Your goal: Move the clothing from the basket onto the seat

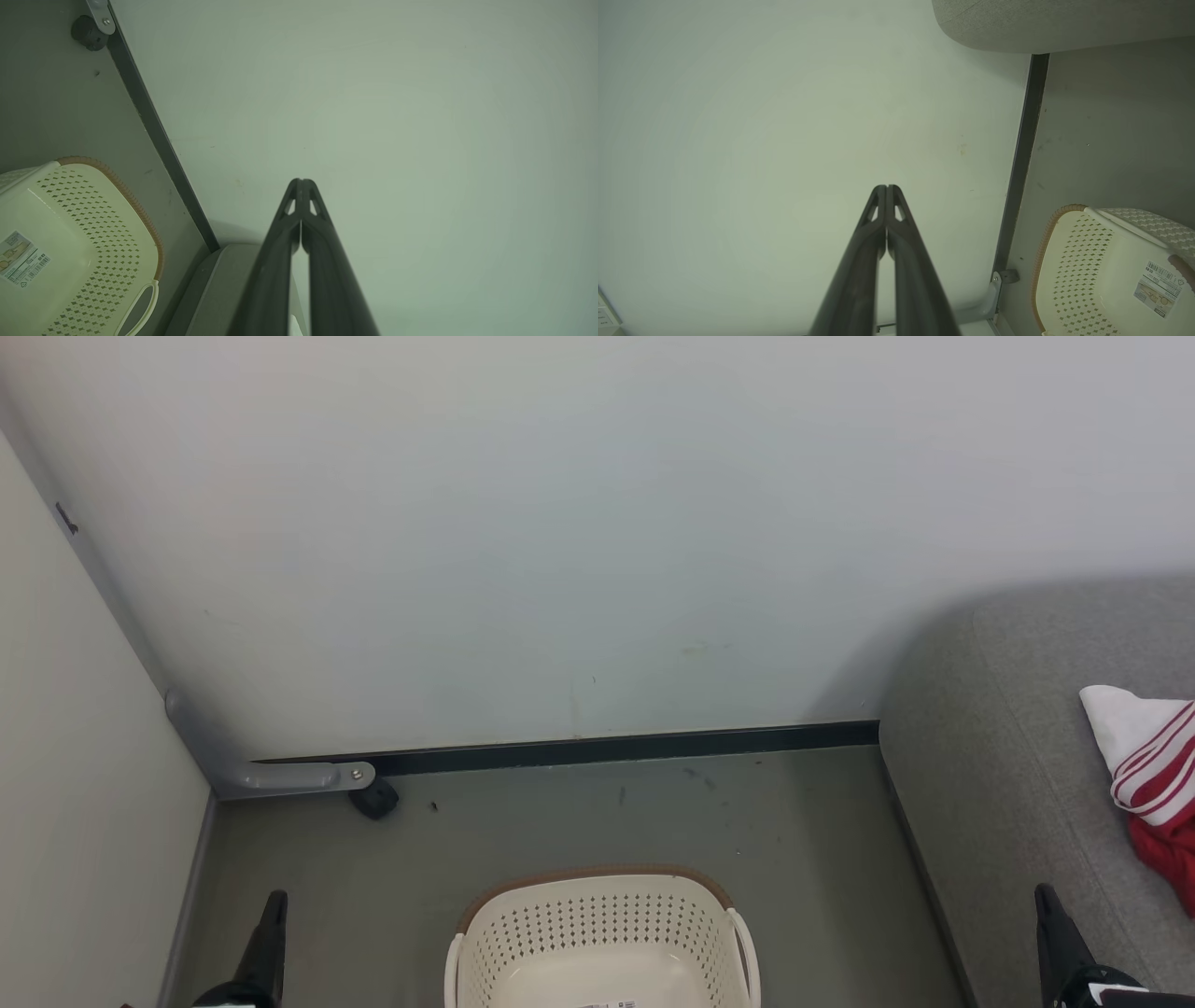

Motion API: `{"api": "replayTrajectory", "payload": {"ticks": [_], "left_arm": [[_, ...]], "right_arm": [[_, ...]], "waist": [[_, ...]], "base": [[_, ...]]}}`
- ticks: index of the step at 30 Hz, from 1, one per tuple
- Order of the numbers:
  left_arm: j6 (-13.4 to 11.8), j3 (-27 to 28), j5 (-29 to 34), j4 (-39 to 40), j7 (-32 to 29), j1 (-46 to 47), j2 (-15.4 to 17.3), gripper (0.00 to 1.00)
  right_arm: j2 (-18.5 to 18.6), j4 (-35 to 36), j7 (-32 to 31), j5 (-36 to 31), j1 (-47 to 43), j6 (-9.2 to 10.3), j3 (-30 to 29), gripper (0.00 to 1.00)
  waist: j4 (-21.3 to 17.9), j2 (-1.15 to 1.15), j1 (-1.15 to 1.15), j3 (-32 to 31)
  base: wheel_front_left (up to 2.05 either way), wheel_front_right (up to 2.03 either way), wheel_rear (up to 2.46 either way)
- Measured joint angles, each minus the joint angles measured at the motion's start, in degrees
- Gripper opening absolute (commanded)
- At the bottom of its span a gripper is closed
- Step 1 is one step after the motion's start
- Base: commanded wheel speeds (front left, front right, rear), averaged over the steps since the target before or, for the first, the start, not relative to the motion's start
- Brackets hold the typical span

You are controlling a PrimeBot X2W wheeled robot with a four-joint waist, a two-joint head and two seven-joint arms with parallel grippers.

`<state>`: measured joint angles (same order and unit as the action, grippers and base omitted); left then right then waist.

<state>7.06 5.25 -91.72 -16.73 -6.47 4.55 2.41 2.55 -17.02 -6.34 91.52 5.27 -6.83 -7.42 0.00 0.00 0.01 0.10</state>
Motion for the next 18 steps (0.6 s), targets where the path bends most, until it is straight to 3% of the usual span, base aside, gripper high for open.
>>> {"api": "replayTrajectory", "payload": {"ticks": [18], "left_arm": [[0.0,0.0,0.0,0.0,0.0,0.0,0.0,0.00]], "right_arm": [[0.0,0.0,0.0,0.0,0.0,0.00,0.0,0.00]], "waist": [[0.0,0.00,0.00,0.0]], "base": [[0.00,0.00,0.00]]}}
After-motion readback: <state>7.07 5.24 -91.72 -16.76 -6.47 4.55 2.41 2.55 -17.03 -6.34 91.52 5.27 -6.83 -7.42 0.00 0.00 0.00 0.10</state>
